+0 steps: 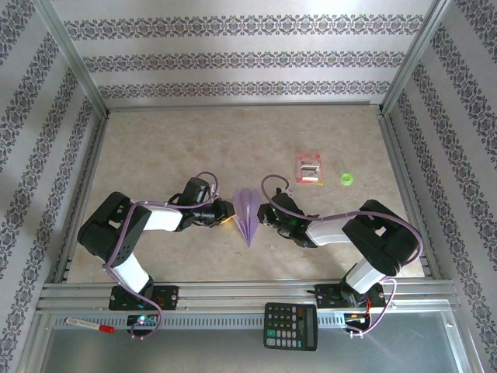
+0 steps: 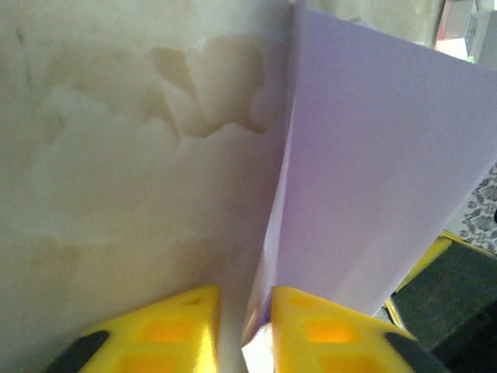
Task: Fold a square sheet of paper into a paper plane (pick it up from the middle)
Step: Turn over a paper plane at the center of the table, then reset both arms
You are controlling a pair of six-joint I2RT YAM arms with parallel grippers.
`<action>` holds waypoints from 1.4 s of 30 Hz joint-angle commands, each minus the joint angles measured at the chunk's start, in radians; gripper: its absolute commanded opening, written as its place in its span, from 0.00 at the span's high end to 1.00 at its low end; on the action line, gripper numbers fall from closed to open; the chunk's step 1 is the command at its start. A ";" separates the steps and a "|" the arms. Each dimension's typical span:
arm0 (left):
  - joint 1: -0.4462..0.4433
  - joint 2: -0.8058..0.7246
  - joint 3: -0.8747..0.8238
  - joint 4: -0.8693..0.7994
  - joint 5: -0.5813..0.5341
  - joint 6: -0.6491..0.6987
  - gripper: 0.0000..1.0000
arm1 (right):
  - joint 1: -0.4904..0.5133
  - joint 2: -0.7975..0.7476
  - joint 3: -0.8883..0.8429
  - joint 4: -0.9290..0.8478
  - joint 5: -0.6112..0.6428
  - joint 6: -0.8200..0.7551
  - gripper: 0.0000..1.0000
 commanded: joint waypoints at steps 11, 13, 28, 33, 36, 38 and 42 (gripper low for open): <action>0.105 -0.241 0.023 -0.205 -0.053 0.154 0.42 | -0.128 -0.293 -0.010 -0.193 -0.028 -0.172 0.63; 0.132 -0.332 0.033 -0.299 -0.141 0.233 0.35 | -0.149 -0.361 0.054 -0.370 0.049 -0.304 0.54; 0.309 -0.645 -0.142 -0.093 -0.943 0.943 0.00 | -0.436 -0.393 0.121 -0.431 0.586 -0.869 0.02; 0.429 -0.397 -0.178 0.172 -0.843 0.940 0.00 | -0.652 -0.305 -0.003 -0.119 0.350 -0.865 0.02; 0.473 -0.286 -0.172 0.293 -0.778 0.957 0.00 | -0.691 -0.295 -0.072 0.090 0.258 -0.909 0.02; 0.495 -0.250 -0.147 0.289 -0.727 0.957 0.00 | -0.731 -0.287 -0.068 0.109 0.177 -0.907 0.02; 0.540 -0.188 -0.064 0.207 -0.613 0.902 0.00 | -0.772 -0.247 -0.070 0.180 0.052 -0.905 0.02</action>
